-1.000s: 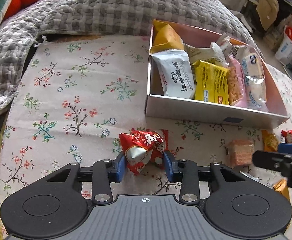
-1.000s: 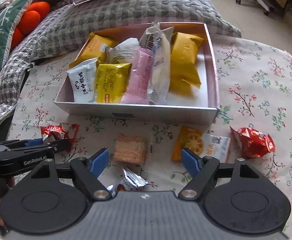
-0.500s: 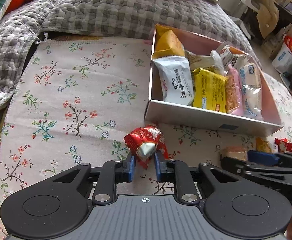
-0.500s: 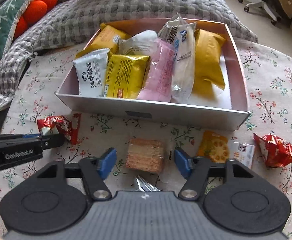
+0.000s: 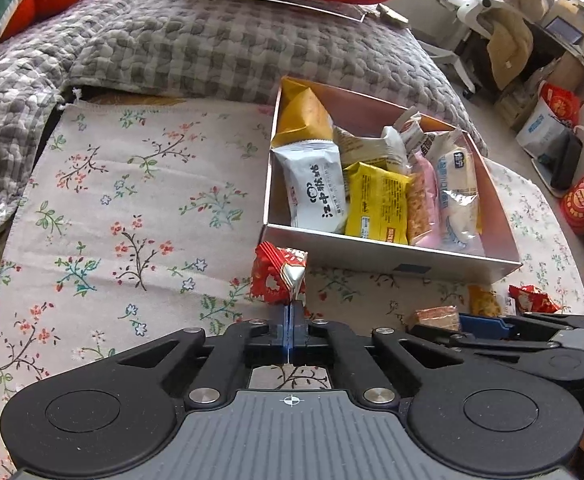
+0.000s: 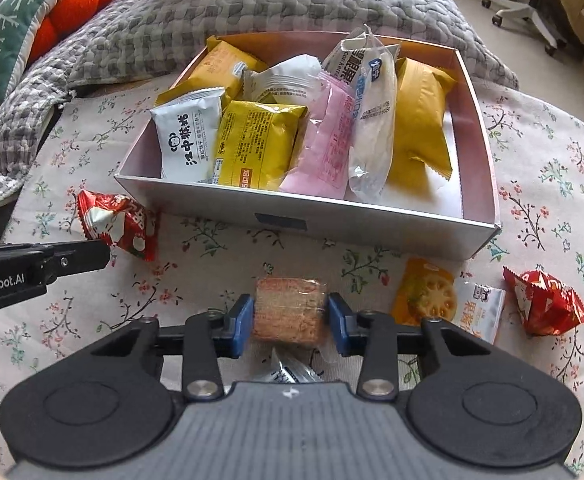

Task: Organize snacks
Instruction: 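Grasp the red candy with the left gripper while the right gripper grasps the wafer square, then carry the red candy and wafer square into the box and open both grippers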

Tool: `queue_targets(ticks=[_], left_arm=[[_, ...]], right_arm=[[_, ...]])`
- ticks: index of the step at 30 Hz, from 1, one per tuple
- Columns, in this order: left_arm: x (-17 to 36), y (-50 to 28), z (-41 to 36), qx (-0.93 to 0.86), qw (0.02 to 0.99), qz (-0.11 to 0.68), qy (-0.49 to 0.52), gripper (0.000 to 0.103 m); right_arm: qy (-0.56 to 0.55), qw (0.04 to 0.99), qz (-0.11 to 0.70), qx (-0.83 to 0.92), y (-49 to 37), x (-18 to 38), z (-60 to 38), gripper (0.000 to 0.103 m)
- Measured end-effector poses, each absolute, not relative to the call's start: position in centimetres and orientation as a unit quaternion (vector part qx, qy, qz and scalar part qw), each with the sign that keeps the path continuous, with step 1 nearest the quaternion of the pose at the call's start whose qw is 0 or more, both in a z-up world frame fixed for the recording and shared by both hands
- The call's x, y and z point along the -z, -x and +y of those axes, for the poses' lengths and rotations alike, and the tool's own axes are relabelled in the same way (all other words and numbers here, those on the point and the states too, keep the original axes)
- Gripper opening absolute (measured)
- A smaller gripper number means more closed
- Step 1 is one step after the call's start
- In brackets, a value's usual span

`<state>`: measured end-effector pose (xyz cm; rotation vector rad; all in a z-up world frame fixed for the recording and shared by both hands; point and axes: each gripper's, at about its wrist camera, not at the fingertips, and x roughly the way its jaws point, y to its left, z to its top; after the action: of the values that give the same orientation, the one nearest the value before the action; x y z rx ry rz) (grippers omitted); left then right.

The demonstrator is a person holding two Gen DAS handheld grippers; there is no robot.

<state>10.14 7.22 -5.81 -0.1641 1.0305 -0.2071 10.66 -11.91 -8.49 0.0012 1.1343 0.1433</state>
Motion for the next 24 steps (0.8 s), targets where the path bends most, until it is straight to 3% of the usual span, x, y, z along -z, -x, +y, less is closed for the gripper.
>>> queue_targets(ticks=[12,16,18,21,22,23,24], left_arm=[[2.1,-8.8,7.5,0.132,0.877,0.449,0.104,0.0],[2.9,-9.2,7.1,0.1,0.882,0.457,0.049,0.0],[3.9,-9.6,7.4,0.106,0.871,0.478,0.05,0.007],[4.5,-9.7,7.2,0.097,0.869,0.486,0.006,0.043],[4.5,-9.5,7.0,0.093,0.871,0.481,-0.015,0.069],[4.5,-9.4,6.8,0.094,0.875,0.473,-0.035,0.083],[4.5,-9.3,6.6,0.099,0.877,0.468,-0.048,0.085]], right_arm=[[-0.055,0.833,0.543,-0.09,-10.6,6.6,-13.7,0.036],[-0.056,0.836,0.539,-0.088,-10.4,6.3,-14.0,0.036],[-0.059,0.835,0.54,-0.087,-10.4,6.3,-14.2,0.036],[-0.064,0.836,0.538,-0.085,-10.5,6.3,-14.4,0.036],[-0.064,0.837,0.537,-0.085,-10.5,6.2,-14.4,0.036],[-0.064,0.837,0.536,-0.086,-10.5,6.2,-14.3,0.036],[-0.065,0.838,0.535,-0.087,-10.5,6.1,-14.3,0.036]])
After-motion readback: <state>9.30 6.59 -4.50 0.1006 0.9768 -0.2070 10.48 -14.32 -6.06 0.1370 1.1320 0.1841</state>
